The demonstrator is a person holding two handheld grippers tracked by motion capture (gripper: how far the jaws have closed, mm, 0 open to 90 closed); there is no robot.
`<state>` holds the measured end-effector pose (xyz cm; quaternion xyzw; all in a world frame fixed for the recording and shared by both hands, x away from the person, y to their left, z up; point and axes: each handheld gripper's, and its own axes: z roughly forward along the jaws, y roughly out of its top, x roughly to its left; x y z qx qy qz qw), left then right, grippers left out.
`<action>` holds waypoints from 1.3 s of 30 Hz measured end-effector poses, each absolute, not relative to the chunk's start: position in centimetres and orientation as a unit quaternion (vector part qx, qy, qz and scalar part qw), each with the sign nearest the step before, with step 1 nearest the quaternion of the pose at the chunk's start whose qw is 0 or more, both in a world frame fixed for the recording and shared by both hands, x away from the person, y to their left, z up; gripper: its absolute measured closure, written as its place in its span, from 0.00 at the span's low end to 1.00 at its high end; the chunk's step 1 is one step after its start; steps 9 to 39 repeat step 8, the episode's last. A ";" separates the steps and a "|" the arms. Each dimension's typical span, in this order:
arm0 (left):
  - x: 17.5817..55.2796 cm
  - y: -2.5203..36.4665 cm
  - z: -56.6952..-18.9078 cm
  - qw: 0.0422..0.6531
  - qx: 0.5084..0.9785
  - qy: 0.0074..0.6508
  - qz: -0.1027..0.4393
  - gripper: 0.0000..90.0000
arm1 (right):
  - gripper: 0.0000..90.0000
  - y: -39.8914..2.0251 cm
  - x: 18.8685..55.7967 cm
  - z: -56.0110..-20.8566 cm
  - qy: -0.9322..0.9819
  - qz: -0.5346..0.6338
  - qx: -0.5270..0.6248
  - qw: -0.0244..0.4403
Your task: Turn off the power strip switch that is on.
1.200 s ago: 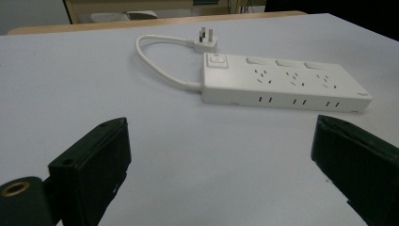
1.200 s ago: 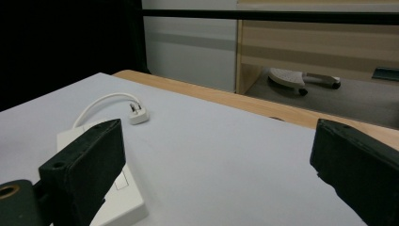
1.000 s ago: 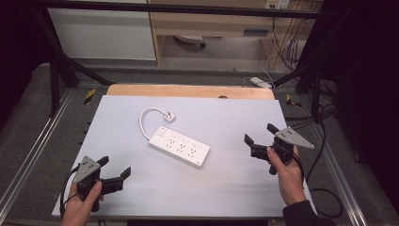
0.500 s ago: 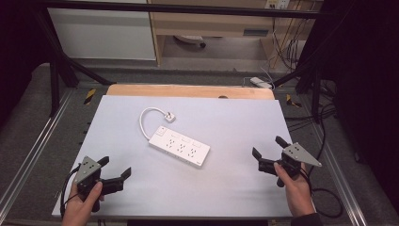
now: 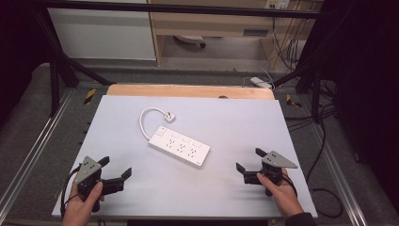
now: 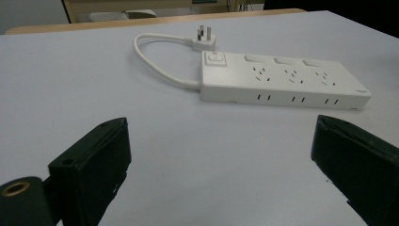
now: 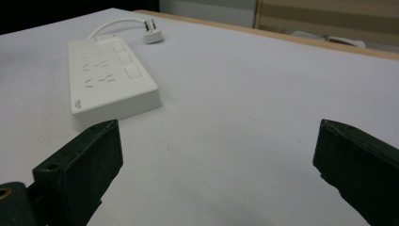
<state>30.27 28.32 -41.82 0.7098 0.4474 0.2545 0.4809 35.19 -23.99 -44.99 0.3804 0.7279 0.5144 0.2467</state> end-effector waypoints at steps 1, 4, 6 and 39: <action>30.3 28.3 -41.8 0.481 0.709 0.447 0.255 0.06 | 0.03 -23.6 35.3 -45.2 0.732 0.512 0.379 0.243; 30.3 28.3 -41.8 0.481 0.710 0.447 0.254 0.06 | 0.03 -22.8 35.6 -45.5 0.742 0.506 0.369 0.242; 30.3 28.3 -41.8 0.481 0.710 0.448 0.254 0.06 | 0.03 -22.3 35.8 -45.7 0.744 0.503 0.368 0.241; 30.3 28.2 -41.8 0.480 0.710 0.447 0.254 0.06 | 0.03 -21.9 35.9 -45.7 0.743 0.504 0.368 0.241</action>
